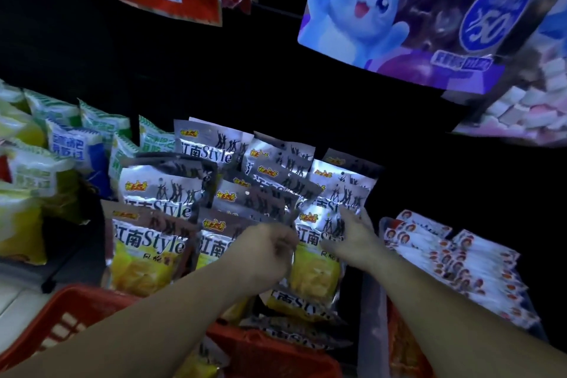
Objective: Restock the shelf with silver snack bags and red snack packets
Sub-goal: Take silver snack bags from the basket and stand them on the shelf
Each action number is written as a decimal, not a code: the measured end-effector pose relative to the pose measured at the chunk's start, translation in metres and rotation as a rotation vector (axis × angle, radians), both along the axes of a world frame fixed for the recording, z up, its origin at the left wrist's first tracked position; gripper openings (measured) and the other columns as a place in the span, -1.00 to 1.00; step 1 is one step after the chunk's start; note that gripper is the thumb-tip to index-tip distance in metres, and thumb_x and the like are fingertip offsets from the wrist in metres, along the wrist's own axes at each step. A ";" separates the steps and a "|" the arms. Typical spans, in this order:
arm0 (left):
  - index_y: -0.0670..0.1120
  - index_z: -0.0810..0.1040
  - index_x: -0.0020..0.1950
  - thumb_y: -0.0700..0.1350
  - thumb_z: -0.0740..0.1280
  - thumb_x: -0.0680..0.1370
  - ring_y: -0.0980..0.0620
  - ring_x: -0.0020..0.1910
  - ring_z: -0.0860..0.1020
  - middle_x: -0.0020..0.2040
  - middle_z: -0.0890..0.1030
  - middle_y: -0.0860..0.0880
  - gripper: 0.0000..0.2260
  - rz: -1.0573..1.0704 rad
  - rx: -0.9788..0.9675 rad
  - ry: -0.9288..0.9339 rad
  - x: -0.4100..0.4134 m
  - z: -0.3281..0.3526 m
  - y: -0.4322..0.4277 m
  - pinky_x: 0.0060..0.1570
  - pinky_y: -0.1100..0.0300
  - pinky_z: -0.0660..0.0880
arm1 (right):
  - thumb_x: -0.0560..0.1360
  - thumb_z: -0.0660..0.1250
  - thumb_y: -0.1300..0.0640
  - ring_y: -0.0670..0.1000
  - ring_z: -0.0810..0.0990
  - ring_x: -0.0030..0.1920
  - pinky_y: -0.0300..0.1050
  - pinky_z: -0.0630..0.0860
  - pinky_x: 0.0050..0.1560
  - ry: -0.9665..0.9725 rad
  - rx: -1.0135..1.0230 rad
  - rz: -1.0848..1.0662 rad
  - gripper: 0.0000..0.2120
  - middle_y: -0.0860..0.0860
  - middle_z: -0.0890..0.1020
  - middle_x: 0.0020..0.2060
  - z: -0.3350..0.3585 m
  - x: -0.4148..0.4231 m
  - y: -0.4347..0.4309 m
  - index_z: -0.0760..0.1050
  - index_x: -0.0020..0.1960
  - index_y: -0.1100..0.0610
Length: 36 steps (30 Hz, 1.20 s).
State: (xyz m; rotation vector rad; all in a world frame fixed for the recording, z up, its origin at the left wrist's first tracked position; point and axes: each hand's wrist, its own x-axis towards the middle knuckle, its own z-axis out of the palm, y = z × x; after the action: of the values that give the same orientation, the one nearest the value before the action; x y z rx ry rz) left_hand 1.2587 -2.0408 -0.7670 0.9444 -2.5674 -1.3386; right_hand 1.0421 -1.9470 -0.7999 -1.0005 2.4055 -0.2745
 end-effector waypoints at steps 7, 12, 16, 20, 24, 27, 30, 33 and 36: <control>-0.02 0.66 0.10 -0.21 0.25 0.64 -0.11 -0.06 0.67 -0.02 0.70 -0.05 -0.78 0.050 0.058 0.094 -0.007 0.001 -0.009 -0.06 -0.04 0.64 | 0.59 0.38 0.01 0.06 0.59 -0.01 -0.04 0.56 -0.06 0.203 -0.066 -0.051 -0.88 0.02 0.61 -0.05 0.009 -0.006 -0.008 0.58 -0.12 -0.02; -0.06 0.66 0.21 -0.23 0.24 0.63 0.01 0.07 0.63 0.11 0.68 -0.02 -0.74 -0.022 0.021 -0.004 0.001 0.001 -0.012 0.10 0.12 0.60 | 0.59 0.34 0.24 -0.01 0.44 -0.30 -0.06 0.44 -0.21 -0.040 -0.221 -0.056 -0.70 0.02 0.46 -0.32 0.035 0.005 0.010 0.37 -0.27 0.06; 0.02 0.66 0.25 -0.09 0.26 0.64 0.01 0.15 0.61 0.20 0.67 -0.02 -0.75 -0.358 -0.065 -0.284 0.024 0.013 0.003 0.15 0.21 0.53 | 0.60 0.40 0.20 -0.01 0.61 -0.16 -0.04 0.56 -0.08 -0.020 -0.172 0.091 -0.80 0.07 0.64 -0.20 0.075 0.026 0.033 0.51 -0.20 0.09; 0.03 0.57 0.39 -0.03 0.20 0.68 -0.13 0.25 0.57 0.31 0.61 -0.09 -0.69 -0.448 -0.184 -0.394 0.048 0.020 0.029 0.22 0.10 0.50 | 0.60 0.42 0.08 0.02 0.66 -0.12 0.04 0.64 -0.03 0.051 -0.243 0.089 -0.87 0.02 0.67 -0.18 0.113 0.064 0.056 0.57 -0.12 0.05; 0.08 0.52 0.35 -0.01 0.27 0.64 -0.08 0.16 0.59 0.27 0.60 -0.02 -0.72 -0.209 -0.235 -0.209 0.065 0.040 0.041 0.12 0.02 0.58 | 0.59 0.42 0.08 0.00 0.66 -0.16 0.04 0.63 -0.07 0.092 -0.344 0.064 -0.80 -0.03 0.67 -0.24 0.146 0.096 0.074 0.54 -0.20 -0.03; 0.15 0.37 0.36 0.00 0.40 0.62 0.09 0.05 0.58 0.21 0.50 0.16 -0.64 0.024 -0.027 0.120 0.075 0.073 0.042 -0.02 0.30 0.58 | 0.58 0.44 0.13 -0.12 0.64 -0.14 -0.10 0.60 -0.06 0.007 -0.440 0.081 -0.85 -0.06 0.67 -0.21 0.183 0.114 0.084 0.59 -0.16 0.00; 0.20 0.31 0.48 0.01 0.55 0.51 -0.10 -0.03 0.64 0.15 0.57 -0.11 -0.37 0.088 0.290 0.241 0.088 0.104 0.041 -0.09 0.15 0.67 | 0.56 0.47 0.15 -0.18 0.65 -0.19 -0.28 0.55 -0.14 -0.089 -0.531 0.105 -0.93 -0.03 0.70 -0.21 0.221 0.136 0.092 0.65 -0.10 0.10; -0.07 0.47 0.18 0.06 0.58 0.45 -0.16 -0.27 0.57 -0.09 0.52 -0.31 -0.55 0.134 0.291 0.326 0.105 0.134 0.048 -0.24 -0.17 0.63 | 0.51 0.52 0.16 -0.07 0.69 -0.12 -0.16 0.59 -0.10 -0.232 -0.800 -0.074 -0.86 -0.05 0.72 -0.14 0.251 0.158 0.104 0.59 0.02 0.06; -0.14 0.37 -0.04 -0.01 0.60 0.45 -0.16 -0.43 0.48 -0.29 0.41 -0.25 -0.57 0.238 0.309 0.476 0.119 0.168 0.060 -0.39 -0.02 0.54 | 0.43 0.59 0.20 -0.16 0.64 -0.04 -0.24 0.59 -0.15 -0.295 -1.035 -0.261 -0.56 -0.22 0.57 0.07 0.259 0.186 0.113 0.43 0.14 -0.05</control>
State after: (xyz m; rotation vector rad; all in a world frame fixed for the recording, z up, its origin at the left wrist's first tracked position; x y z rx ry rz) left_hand 1.3773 -1.9811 -0.5987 0.8132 -1.8763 -1.6726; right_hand 1.2282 -1.8336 -0.5408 -0.9092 2.0530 -1.7402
